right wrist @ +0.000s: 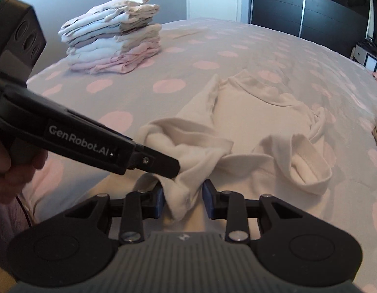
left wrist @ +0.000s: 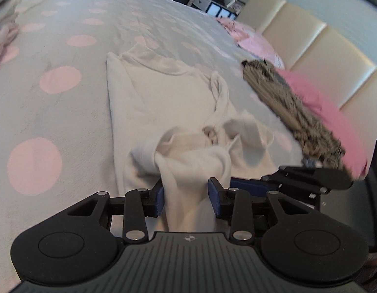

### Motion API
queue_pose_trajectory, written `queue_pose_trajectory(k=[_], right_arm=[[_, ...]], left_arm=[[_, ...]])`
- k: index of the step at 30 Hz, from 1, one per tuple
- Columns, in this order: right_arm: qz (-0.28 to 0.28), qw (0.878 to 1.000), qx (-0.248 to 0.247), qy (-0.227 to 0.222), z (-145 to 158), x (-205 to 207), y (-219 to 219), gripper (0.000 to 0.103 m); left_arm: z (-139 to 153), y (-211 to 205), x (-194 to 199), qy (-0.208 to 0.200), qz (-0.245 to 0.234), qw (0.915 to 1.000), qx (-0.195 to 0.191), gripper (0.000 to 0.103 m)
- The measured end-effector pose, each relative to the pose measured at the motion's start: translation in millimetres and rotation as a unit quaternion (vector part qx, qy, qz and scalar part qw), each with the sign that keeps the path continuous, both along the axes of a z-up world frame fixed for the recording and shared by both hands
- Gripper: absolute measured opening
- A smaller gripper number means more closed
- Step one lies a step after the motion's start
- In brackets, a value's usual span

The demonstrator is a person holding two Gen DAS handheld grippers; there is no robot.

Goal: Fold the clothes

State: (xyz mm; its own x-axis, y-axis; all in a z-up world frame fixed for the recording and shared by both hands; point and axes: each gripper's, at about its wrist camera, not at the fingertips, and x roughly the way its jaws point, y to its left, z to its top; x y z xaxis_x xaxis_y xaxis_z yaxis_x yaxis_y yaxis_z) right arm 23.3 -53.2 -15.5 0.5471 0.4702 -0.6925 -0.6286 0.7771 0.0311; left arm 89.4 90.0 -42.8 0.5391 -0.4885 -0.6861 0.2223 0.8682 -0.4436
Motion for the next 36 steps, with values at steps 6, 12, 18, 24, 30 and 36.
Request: queue_pose_trajectory(k=[6, 12, 18, 24, 30, 36], right_arm=[[-0.025, 1.000, 0.004, -0.013, 1.0, 30.1, 1.6, 0.043], [-0.060, 0.998, 0.011, -0.006, 1.6, 52.8, -8.7, 0.049], [-0.086, 0.995, 0.022, -0.039, 19.5, 51.1, -24.2, 0.055], [-0.077, 0.995, -0.006, -0.070, 29.3, 36.0, -40.3, 0.055], [-0.082, 0.992, -0.035, -0.086, 26.9, 24.9, -58.2, 0.054], [-0.147, 0.985, 0.026, -0.082, 40.9, 23.8, -84.8, 0.053]], left_arm=[[5.3, -1.2, 28.5, -0.024, 0.024, 0.9993, -0.016, 0.033], [6.2, 2.2, 47.0, -0.041, 0.058, 0.9973, -0.019, 0.033], [23.1, 6.8, 43.8, -0.102, 0.107, 0.9890, -0.008, 0.042], [32.6, -7.1, 27.8, -0.114, 0.064, 0.9913, 0.018, 0.042], [42.0, -21.0, 11.9, -0.126, 0.021, 0.9909, 0.043, 0.042], [49.8, -33.1, -3.8, -0.133, -0.025, 0.9888, 0.063, 0.041]])
